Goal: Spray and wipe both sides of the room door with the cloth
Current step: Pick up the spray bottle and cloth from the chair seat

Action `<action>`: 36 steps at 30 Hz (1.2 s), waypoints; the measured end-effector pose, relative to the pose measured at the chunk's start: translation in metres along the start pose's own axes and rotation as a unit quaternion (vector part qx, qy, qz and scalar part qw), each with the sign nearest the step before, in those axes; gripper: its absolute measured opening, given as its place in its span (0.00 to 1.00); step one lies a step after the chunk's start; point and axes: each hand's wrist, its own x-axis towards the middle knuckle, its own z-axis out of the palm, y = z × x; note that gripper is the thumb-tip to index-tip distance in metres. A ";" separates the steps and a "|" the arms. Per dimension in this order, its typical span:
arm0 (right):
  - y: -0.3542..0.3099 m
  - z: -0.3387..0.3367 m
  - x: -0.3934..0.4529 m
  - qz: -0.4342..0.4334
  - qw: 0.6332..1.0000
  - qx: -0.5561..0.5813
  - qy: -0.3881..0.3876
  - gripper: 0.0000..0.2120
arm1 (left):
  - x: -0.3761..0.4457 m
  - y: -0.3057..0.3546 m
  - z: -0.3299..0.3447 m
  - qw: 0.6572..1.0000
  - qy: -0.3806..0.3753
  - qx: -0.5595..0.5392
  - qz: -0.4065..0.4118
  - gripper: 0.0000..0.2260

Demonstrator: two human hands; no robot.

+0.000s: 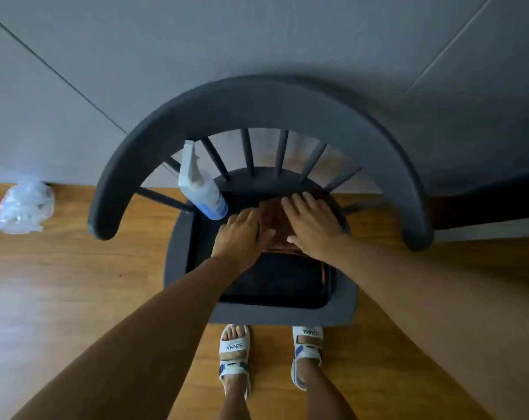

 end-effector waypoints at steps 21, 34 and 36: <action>0.012 0.045 0.035 -0.006 1.000 0.015 -0.026 0.28 | 0.050 -0.038 0.046 0.974 -0.054 0.189 0.114 0.51; 0.009 0.057 0.019 -0.014 0.998 0.056 -0.002 0.21 | 0.065 -0.043 0.042 0.943 -0.022 0.233 0.237 0.20; 0.010 0.055 0.012 -0.034 0.993 0.112 0.003 0.22 | 0.056 -0.054 0.043 0.945 0.029 0.185 0.267 0.15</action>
